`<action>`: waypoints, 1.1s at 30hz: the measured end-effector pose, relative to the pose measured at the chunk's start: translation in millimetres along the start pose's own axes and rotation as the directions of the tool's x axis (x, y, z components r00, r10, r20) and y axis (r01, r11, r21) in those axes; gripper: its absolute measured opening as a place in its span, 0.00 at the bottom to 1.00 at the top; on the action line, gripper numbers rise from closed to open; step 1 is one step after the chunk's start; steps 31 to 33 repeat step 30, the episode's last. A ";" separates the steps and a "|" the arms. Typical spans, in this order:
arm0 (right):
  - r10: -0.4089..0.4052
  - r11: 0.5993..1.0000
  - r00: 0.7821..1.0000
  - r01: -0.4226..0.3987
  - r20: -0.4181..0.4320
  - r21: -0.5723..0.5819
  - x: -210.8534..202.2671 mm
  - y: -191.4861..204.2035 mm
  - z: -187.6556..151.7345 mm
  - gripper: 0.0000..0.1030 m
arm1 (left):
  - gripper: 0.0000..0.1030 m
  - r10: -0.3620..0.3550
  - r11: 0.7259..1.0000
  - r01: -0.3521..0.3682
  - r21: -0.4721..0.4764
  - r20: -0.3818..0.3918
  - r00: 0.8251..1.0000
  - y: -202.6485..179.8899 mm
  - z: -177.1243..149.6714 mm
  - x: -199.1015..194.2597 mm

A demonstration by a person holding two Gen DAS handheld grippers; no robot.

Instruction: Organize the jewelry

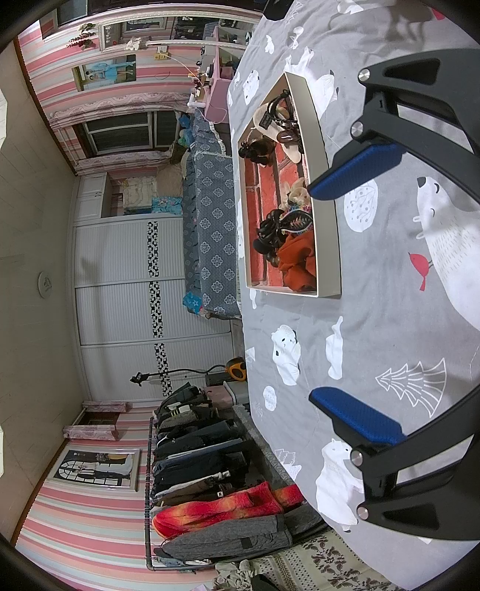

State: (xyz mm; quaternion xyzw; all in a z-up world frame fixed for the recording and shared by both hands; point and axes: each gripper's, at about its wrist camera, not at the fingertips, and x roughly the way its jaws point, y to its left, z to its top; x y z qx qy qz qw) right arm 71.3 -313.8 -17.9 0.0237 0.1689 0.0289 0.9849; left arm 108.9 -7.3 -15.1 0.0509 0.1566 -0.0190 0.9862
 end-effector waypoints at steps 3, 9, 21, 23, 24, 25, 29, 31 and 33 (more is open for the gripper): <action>0.000 1.000 1.000 0.000 0.000 0.000 -0.4 -0.2 0.1 0.96 | 0.96 0.000 1.000 0.000 -0.001 0.000 1.000 0.1 0.0 0.0; 0.000 1.000 1.000 0.000 0.000 0.000 0.0 0.0 0.0 0.96 | 0.96 0.000 1.000 0.000 -0.001 0.000 1.000 0.2 -0.1 0.1; 0.000 1.000 1.000 0.000 0.000 0.000 0.0 -0.1 0.1 0.96 | 0.96 0.007 1.000 -0.007 0.008 0.006 1.000 -0.7 0.0 -1.1; 0.000 1.000 1.000 0.000 0.000 0.000 -0.1 -0.2 0.1 0.96 | 0.96 0.009 1.000 -0.009 0.008 0.007 1.000 -0.6 0.4 -0.9; 0.000 1.000 1.000 0.000 0.000 0.000 -0.1 -0.2 0.1 0.96 | 0.96 0.008 1.000 -0.008 0.007 0.006 1.000 -0.6 0.3 -0.8; 0.000 1.000 1.000 0.000 0.000 0.000 -0.3 -0.4 0.2 0.96 | 0.96 0.008 1.000 -0.008 0.007 0.005 1.000 -0.6 0.2 -0.9; 0.000 1.000 1.000 0.000 0.000 0.000 -0.1 -0.2 0.1 0.96 | 0.96 0.008 1.000 -0.008 0.009 0.009 1.000 -1.4 0.2 -0.9; 0.000 1.000 1.000 0.000 0.000 0.000 -0.5 -0.5 0.1 0.96 | 0.96 0.007 1.000 -0.007 0.011 0.009 1.000 -2.2 0.3 -0.6; 0.000 1.000 1.000 0.000 0.000 0.000 -0.5 -0.5 0.1 0.96 | 0.96 0.007 1.000 -0.007 0.011 0.009 1.000 -2.2 0.3 -0.6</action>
